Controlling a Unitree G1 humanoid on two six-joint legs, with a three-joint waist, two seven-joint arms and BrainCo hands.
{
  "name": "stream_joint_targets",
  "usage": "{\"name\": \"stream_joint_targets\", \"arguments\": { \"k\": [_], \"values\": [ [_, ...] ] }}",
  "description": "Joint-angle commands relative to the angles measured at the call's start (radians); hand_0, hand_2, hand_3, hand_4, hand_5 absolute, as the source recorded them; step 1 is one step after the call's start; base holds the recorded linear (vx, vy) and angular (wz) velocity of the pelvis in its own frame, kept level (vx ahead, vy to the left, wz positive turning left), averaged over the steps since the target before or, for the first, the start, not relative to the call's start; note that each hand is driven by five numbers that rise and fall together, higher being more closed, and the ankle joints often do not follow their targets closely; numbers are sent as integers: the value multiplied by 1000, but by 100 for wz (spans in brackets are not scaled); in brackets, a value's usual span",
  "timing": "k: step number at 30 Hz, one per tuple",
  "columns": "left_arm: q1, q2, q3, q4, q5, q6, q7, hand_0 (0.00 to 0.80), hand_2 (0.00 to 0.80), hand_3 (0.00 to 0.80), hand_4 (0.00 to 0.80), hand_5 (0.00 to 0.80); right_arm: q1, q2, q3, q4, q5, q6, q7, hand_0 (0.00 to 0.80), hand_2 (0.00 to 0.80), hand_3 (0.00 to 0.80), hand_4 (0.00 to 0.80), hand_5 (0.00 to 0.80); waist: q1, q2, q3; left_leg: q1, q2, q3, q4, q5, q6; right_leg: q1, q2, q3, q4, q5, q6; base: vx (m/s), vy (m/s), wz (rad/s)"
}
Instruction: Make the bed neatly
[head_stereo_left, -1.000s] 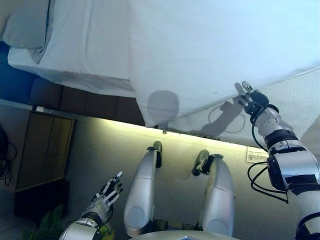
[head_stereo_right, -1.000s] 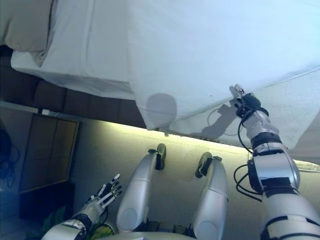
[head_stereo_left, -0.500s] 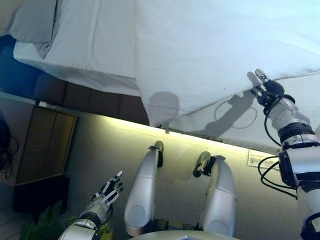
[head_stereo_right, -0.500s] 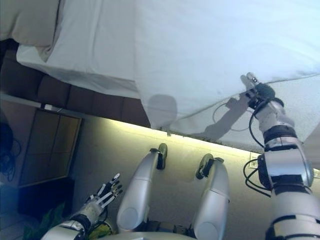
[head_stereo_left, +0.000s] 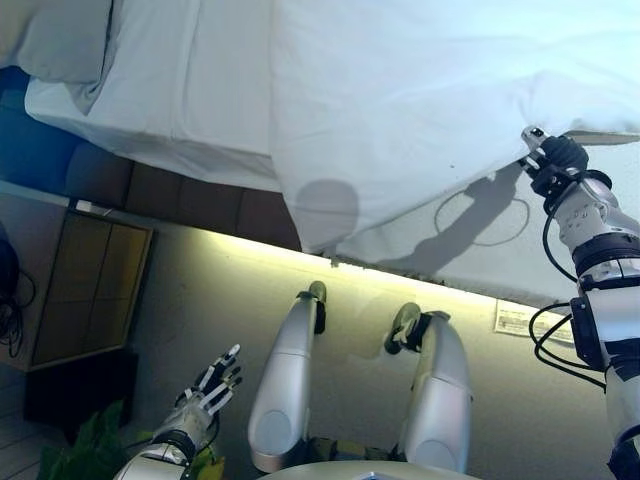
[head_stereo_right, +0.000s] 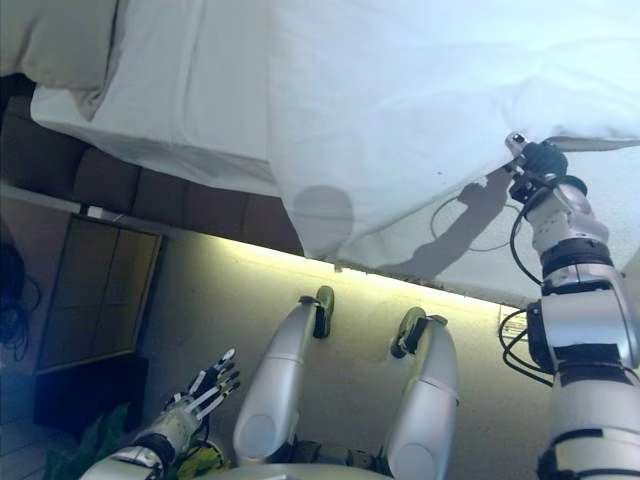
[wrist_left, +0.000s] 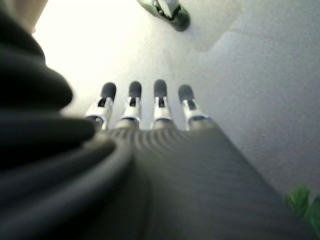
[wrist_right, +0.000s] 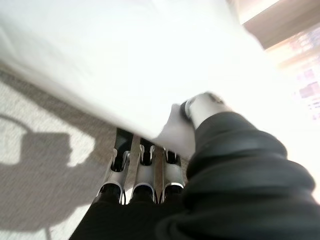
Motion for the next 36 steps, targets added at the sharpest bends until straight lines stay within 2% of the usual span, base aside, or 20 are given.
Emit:
{"name": "stream_joint_targets", "arguments": {
  "k": [1, 7, 10, 16, 23, 26, 33, 36],
  "values": [
    [70, 58, -11, 4, 24, -4, 4, 0, 0, 0, 0, 0, -43, -62, -6, -86, 7, -83, 53, 800, 800, 800, 800, 800, 11, -15, -28, 78, -4, 38, -34, -35, 75, 76, 0, 54, -87, 80, 32, 0, 0, 0],
    [77, 70, -2, 21, 23, -19, -12, 0, 0, 0, 0, 0, -41, -68, -6, -85, 13, -79, 70, 800, 800, 800, 800, 800, 11, -19, -32, 93, 0, 37, -41, -33, 72, 89, 6, 50, -93, 78, 29, -5, -13, 2],
    [76, 76, -2, 10, 2, -56, -41, 0, 0, 0, 0, 0, -30, -60, 2, -93, 19, -64, 82, 800, 800, 800, 800, 800, 8, -23, -37, 106, 4, 37, -46, -30, 69, 100, 13, 54, -99, 79, 28, 0, 0, 0],
    [-17, 108, -19, -170, -73, -106, -50, 0, 0, 0, 0, 0, 52, 17, -4, -114, 77, 0, 141, 800, 800, 800, 800, 800, -5, -50, -69, 197, 20, 40, -112, -18, 61, 191, 26, 49, -172, 93, 40, 3, -7, -3],
    [-165, 138, -70, -339, -103, -107, 49, 0, 0, 0, 0, 0, 144, 125, -10, -137, 72, 35, 181, 800, 800, 800, 800, 800, -14, -93, -138, 345, 34, 45, -235, 10, 46, 361, 32, 22, -326, 129, 63, 69, -25, -9],
    [-222, 126, -88, -398, -122, -76, 88, 0, 0, 0, 0, 0, 181, 175, 0, -170, 62, 50, 169, 800, 800, 800, 800, 800, -20, -107, -174, 416, 41, 57, -332, 66, 39, 438, 41, 6, -438, 183, 68, 55, -15, -8],
    [-319, 14, -180, -371, -236, 139, 59, 0, 0, 0, 0, 0, 197, 267, 37, -205, 67, 75, 126, 800, 800, 800, 800, 800, -46, -130, -239, 554, 51, 79, -509, 125, 13, 583, 70, 1, -648, 249, 104, 107, -20, -4],
    [-359, -24, -214, -356, -321, 187, 25, 0, 0, 0, 0, 0, 190, 294, 59, -245, 111, 34, 104, 800, 800, 800, 800, 800, -57, -140, -238, 572, 59, 90, -545, 140, 6, 600, 77, 4, -692, 269, 114, 14, -35, -2]
  ]
}}
